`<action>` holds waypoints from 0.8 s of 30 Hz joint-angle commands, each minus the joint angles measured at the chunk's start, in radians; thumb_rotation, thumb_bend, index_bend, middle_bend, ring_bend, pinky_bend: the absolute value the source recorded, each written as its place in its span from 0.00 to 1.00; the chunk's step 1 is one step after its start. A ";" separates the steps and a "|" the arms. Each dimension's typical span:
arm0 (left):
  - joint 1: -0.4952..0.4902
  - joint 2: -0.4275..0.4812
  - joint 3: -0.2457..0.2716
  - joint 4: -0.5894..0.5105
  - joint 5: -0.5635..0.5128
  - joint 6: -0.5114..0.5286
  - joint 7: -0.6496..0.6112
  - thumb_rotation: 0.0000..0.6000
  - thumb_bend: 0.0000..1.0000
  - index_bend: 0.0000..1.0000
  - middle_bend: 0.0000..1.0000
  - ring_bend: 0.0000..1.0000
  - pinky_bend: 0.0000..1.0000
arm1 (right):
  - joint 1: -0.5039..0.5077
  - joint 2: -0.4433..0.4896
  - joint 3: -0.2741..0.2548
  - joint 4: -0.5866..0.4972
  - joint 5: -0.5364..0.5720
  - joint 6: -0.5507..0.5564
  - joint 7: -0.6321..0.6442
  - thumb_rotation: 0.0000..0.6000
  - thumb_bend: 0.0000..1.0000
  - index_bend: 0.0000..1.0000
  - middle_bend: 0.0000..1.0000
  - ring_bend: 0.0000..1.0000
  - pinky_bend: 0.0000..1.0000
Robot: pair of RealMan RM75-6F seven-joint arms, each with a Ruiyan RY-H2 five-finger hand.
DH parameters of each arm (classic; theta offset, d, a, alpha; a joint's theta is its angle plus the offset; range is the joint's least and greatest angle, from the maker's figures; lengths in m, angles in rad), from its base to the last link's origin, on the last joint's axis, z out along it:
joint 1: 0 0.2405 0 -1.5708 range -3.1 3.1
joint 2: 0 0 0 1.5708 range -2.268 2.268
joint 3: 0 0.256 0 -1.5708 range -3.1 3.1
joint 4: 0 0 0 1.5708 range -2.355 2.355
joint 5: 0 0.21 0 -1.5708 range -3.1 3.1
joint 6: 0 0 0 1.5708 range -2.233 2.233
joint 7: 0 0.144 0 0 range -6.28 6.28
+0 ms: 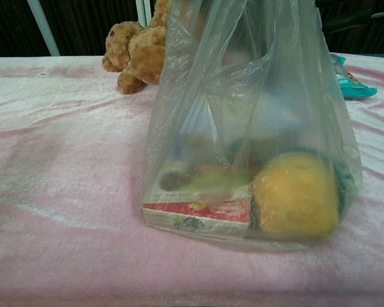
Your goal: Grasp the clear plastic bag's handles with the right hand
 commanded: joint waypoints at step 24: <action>0.002 0.001 -0.001 -0.002 0.001 0.004 -0.002 1.00 0.00 0.00 0.00 0.00 0.00 | 0.041 -0.019 0.031 0.000 0.059 -0.016 -0.036 1.00 0.12 0.16 0.19 0.20 0.23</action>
